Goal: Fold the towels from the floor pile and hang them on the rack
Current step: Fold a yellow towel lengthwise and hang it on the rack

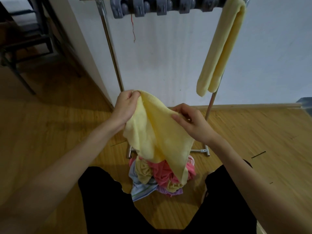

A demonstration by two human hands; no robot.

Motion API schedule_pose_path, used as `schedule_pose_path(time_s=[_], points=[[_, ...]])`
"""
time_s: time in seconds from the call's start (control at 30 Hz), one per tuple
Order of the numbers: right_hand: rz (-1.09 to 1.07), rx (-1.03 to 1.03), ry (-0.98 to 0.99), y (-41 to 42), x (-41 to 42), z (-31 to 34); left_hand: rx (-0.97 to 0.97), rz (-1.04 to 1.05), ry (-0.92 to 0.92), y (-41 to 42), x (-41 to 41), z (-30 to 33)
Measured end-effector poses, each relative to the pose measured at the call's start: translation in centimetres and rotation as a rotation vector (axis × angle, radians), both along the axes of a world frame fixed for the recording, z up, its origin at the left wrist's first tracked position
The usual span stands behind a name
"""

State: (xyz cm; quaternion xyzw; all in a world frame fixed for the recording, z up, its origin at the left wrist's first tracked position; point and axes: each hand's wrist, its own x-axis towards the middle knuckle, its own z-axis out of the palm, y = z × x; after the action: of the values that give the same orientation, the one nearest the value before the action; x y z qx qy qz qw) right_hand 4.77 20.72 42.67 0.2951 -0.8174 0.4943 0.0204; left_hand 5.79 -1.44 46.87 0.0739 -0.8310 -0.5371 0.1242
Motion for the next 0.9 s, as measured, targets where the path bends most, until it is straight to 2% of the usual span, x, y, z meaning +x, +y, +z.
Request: schedule_pose_path(time_s=[0.1, 0.23, 0.5, 0.6, 0.73, 0.8, 0.9], points=[[0.0, 0.018, -0.003, -0.3, -0.1, -0.1, 0.071, 0.065, 0.044, -0.1, -0.3, 1.0], [-0.017, 0.035, 0.002, -0.6, -0.3, -0.6, 0.015, 0.057, 0.099, 0.0, -0.4, 1.6], [0.059, -0.21, -0.161, -1.0, -0.6, 1.0, 0.012, 0.095, 0.127, -0.9, -0.7, 3.2], [-0.025, -0.2, 0.037, -1.1, -0.4, 1.1, 0.019, 0.134, 0.127, -1.3, -0.8, 3.5], [-0.01, 0.124, 0.496, -1.9, 0.7, 0.3, 0.01, 0.189, 0.114, -0.9, -1.0, 3.3], [0.051, 0.208, 0.572, -2.7, 1.1, -0.2, -0.016, 0.207, 0.11, -0.6, -1.2, 3.0], [0.121, 0.225, 0.541, -4.3, 1.7, -0.7, -0.042, 0.232, 0.108, -0.1, -1.4, 2.4]])
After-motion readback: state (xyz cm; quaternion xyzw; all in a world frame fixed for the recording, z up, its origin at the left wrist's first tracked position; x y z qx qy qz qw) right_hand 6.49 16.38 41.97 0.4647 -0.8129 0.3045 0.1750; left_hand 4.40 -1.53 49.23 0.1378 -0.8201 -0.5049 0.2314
